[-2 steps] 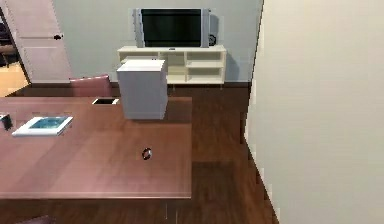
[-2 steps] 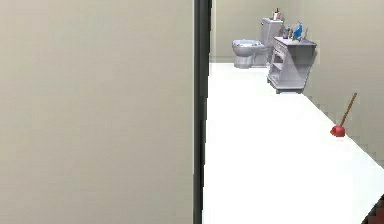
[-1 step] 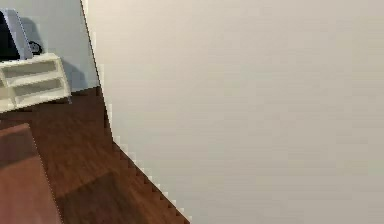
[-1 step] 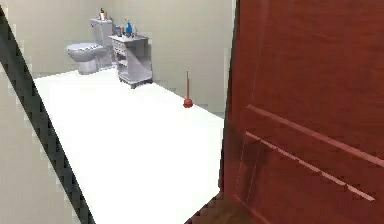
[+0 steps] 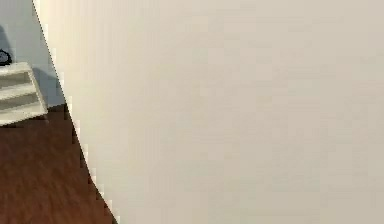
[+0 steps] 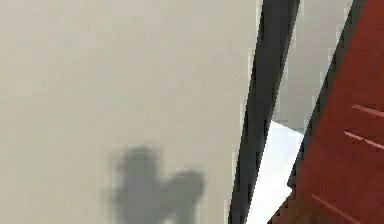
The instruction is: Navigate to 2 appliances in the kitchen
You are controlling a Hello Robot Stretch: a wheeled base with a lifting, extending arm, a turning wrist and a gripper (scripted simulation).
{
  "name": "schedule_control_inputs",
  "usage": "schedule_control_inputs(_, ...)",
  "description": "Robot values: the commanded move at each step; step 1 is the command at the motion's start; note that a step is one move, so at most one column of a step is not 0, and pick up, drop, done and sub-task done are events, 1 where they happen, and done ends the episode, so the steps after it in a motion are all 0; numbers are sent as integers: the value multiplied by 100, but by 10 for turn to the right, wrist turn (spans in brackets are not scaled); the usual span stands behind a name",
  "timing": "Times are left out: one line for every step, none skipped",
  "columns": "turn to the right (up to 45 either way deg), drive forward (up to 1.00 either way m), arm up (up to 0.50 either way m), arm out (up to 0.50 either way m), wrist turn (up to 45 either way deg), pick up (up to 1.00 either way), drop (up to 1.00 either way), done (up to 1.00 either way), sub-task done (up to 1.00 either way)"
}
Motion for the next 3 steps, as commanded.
schedule_control_inputs(-390, 0, 0, 0, 0, 0, 0, 0, 0)
schedule_control_inputs(0, 100, 0, 0, 0, 0, 0, 0, 0)
schedule_control_inputs(-30, 0, 0, 0, 0, 0, 0, 0, 0)
